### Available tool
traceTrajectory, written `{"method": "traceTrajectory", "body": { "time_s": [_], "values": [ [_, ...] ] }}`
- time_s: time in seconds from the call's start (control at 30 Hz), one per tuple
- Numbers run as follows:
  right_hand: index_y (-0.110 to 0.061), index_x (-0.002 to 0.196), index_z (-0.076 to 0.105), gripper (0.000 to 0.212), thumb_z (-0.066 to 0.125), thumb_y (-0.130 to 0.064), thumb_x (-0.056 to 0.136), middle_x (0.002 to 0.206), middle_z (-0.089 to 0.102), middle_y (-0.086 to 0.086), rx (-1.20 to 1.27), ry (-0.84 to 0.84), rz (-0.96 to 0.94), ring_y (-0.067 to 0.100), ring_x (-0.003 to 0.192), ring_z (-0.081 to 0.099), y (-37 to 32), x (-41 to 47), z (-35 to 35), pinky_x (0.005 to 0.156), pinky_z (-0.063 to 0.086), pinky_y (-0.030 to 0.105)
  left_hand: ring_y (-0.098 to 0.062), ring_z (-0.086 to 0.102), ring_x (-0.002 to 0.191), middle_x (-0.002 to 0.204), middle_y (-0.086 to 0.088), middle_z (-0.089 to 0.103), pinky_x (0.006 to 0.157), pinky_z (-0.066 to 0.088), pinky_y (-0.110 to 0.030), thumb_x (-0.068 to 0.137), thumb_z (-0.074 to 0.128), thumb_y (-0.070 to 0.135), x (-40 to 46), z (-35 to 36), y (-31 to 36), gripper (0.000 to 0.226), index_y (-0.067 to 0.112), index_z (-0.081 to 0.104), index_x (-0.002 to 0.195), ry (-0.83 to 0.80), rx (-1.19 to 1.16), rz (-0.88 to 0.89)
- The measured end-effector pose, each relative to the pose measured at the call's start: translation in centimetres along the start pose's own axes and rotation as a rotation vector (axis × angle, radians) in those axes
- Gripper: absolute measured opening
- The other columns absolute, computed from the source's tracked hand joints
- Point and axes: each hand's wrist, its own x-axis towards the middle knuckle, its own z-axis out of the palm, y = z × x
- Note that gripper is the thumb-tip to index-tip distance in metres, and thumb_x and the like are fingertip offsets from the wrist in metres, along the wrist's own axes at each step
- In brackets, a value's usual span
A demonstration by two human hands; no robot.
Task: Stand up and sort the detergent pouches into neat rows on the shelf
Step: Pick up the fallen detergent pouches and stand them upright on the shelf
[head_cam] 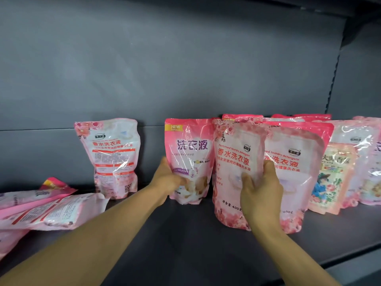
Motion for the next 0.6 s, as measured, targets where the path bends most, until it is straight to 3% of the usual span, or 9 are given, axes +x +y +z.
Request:
{"method": "traceTrajectory", "body": {
  "time_s": [0.17,0.27,0.33,0.37,0.43,0.5,0.6],
  "values": [
    [-0.010,0.110,0.046,0.020,0.051,-0.002,0.092,0.093,0.058,-0.006,-0.045,-0.036,-0.025,0.015,0.084,0.057,0.0,-0.1,-0.3,0.070,0.048,0.024,-0.020,0.061,0.103,0.111,-0.004,0.062,0.089,0.053,-0.040,0.059,0.074,-0.013,-0.1,0.6,-0.7,0.078,0.019,0.038,0.120,0.011,0.031,0.030],
    [-0.019,0.108,0.040,0.028,0.057,-0.005,0.090,0.097,0.055,-0.013,0.016,-0.060,-0.018,0.013,0.094,0.059,-0.1,-0.6,-0.9,0.065,0.047,0.007,-0.020,0.060,0.104,0.109,-0.003,0.061,0.092,0.052,-0.043,0.061,0.076,-0.007,-0.2,0.6,-0.5,0.073,0.022,0.037,0.115,0.029,0.097,0.030],
    [-0.020,0.117,0.038,0.042,0.063,-0.006,0.086,0.116,0.051,-0.008,0.011,-0.047,-0.075,0.009,0.109,0.053,-0.6,-1.3,-1.4,0.083,0.044,0.004,-0.020,0.060,0.101,0.108,-0.002,0.061,0.091,0.053,-0.043,0.063,0.080,0.001,-0.5,0.3,-0.3,0.070,0.020,0.036,0.114,0.032,0.165,0.026],
    [-0.018,0.125,0.037,0.052,0.065,-0.005,0.083,0.127,0.045,-0.004,-0.029,-0.024,-0.133,0.007,0.117,0.046,-1.0,-1.6,-1.6,0.093,0.037,0.004,-0.020,0.060,0.100,0.108,-0.002,0.061,0.090,0.053,-0.043,0.065,0.080,0.004,-0.8,0.1,-0.2,0.068,0.019,0.036,0.115,0.034,0.200,0.027],
    [-0.013,0.133,0.033,0.066,0.069,-0.003,0.079,0.137,0.035,0.002,-0.128,0.020,-0.308,0.007,0.126,0.033,-1.8,-2.3,-2.0,0.100,0.020,-0.002,-0.022,0.061,0.100,0.112,-0.004,0.061,0.088,0.053,-0.040,0.070,0.077,0.008,-1.4,-0.7,0.2,0.066,0.017,0.034,0.119,0.047,0.267,0.035],
    [-0.012,0.132,0.037,0.065,0.070,-0.004,0.077,0.139,0.032,0.006,-0.178,0.000,-0.458,0.013,0.131,0.028,-2.8,-3.0,-2.1,0.103,0.015,-0.001,-0.022,0.059,0.104,0.120,-0.006,0.059,0.087,0.051,-0.035,0.074,0.075,0.011,-2.2,-1.7,0.9,0.069,0.017,0.032,0.127,0.052,0.357,0.050],
    [-0.014,0.124,0.048,0.048,0.064,-0.013,0.078,0.137,0.035,0.002,-0.174,-0.138,-0.546,0.013,0.129,0.033,-4.8,-4.4,-1.1,0.102,0.017,0.000,-0.022,0.050,0.120,0.136,-0.007,0.047,0.094,0.043,-0.031,0.078,0.075,0.017,-4.4,-3.7,2.4,0.078,0.018,0.027,0.139,0.031,0.529,0.072]
  ]
}}
